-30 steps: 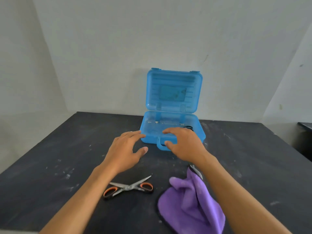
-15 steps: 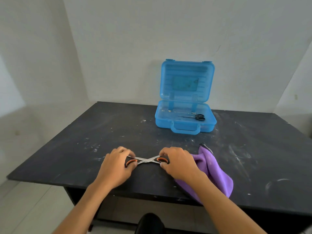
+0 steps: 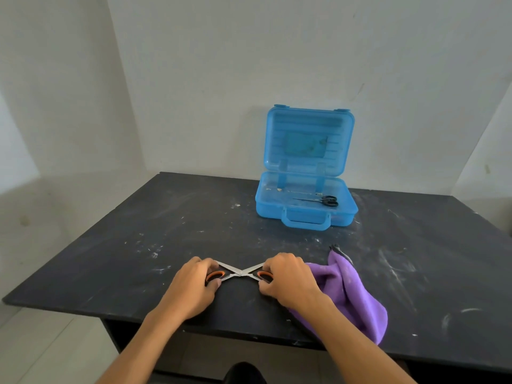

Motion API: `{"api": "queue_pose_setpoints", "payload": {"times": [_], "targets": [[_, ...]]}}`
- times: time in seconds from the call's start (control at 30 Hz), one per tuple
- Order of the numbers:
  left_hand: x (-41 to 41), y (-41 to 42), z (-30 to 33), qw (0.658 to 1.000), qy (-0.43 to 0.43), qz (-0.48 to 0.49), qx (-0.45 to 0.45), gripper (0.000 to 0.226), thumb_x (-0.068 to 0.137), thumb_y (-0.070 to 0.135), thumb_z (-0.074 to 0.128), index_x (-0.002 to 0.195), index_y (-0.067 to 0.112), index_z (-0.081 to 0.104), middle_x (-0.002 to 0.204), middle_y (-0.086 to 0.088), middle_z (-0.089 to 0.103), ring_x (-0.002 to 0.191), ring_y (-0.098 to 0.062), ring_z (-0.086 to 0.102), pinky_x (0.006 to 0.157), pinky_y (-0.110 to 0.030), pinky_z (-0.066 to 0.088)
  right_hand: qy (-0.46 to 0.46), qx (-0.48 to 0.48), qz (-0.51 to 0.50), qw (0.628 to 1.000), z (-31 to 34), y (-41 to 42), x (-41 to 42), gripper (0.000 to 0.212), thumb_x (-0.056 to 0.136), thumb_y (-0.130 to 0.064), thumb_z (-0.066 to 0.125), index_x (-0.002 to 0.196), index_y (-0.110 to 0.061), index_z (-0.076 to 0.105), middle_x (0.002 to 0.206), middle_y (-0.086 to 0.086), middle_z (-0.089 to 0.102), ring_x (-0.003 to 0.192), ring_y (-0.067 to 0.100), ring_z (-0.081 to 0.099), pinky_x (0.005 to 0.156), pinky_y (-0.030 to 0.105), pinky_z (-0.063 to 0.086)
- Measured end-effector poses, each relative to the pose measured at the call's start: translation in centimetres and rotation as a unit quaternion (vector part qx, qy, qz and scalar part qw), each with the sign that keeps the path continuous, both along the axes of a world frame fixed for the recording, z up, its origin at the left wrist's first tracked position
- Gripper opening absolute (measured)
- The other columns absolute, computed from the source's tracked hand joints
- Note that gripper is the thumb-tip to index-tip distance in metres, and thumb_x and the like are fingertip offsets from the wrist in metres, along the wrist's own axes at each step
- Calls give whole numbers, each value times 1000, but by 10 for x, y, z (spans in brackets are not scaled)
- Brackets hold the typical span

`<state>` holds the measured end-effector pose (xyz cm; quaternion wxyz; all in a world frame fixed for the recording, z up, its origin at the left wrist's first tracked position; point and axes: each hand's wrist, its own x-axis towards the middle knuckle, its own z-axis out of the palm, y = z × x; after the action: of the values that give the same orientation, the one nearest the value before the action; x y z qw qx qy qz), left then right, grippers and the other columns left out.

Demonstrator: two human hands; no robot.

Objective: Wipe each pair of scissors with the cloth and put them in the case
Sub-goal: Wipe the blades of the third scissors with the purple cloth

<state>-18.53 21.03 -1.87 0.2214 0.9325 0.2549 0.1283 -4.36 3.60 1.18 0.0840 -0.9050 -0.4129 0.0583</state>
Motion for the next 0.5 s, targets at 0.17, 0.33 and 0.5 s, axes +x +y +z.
{"api": "queue_pose_setpoints", "payload": {"times": [0.17, 0.33, 0.5], "targets": [[1, 2, 7, 999, -49, -3, -19, 35, 90, 32, 71, 123, 24, 66, 104, 8, 57, 89, -8, 59, 79, -21, 45, 4, 81, -21, 996, 2, -4, 1, 28, 94, -37, 71, 115, -19, 73, 111, 1, 68, 92, 16, 65, 81, 30, 57], [11, -10, 36, 981, -172, 6, -89, 30, 85, 26, 77, 114, 25, 70, 99, 6, 60, 85, -7, 62, 78, -19, 46, -33, 225, -70, 971, 17, -10, 2, 20, 94, -37, 67, 105, -21, 72, 99, -2, 63, 85, 18, 61, 72, 30, 51], [27, -25, 68, 954, -223, 7, -201, 25, 81, 27, 83, 100, 31, 68, 93, 8, 70, 85, -12, 66, 77, -24, 54, -18, 366, -94, 926, 27, -17, 3, 19, 89, -34, 77, 103, -22, 73, 96, -4, 65, 83, 13, 59, 77, 26, 49]]}}
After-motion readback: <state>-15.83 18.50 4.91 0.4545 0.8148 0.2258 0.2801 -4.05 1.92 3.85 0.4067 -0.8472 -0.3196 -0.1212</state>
